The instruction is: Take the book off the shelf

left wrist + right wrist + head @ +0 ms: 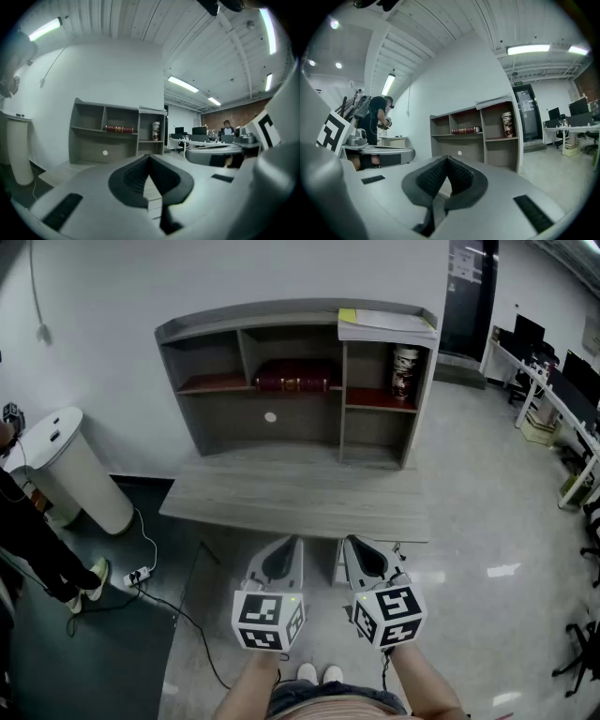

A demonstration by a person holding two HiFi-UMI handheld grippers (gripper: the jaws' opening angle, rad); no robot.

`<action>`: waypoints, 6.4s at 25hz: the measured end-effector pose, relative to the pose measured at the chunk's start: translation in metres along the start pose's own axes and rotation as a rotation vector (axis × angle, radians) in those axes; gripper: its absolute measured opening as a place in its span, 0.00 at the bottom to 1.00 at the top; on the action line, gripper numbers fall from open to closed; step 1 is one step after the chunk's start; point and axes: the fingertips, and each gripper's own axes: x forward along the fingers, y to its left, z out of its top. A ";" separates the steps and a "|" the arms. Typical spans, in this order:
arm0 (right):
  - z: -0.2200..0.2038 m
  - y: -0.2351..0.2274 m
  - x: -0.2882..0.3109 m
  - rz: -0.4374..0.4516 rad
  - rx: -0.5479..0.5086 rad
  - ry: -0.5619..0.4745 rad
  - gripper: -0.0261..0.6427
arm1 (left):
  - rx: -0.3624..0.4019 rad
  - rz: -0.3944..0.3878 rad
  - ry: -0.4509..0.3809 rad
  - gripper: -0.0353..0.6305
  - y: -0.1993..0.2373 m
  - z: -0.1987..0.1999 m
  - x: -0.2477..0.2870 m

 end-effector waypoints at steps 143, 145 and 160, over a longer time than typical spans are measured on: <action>0.032 -0.139 0.396 -0.167 0.380 -0.020 0.05 | 1.600 -0.148 0.271 0.38 0.168 0.090 0.422; 0.029 -0.140 0.397 -0.169 0.385 -0.016 0.05 | 1.619 -0.138 0.265 0.38 0.168 0.090 0.424; 0.016 -0.156 0.398 -0.192 0.388 0.009 0.05 | 1.668 -0.098 0.230 0.39 0.167 0.090 0.441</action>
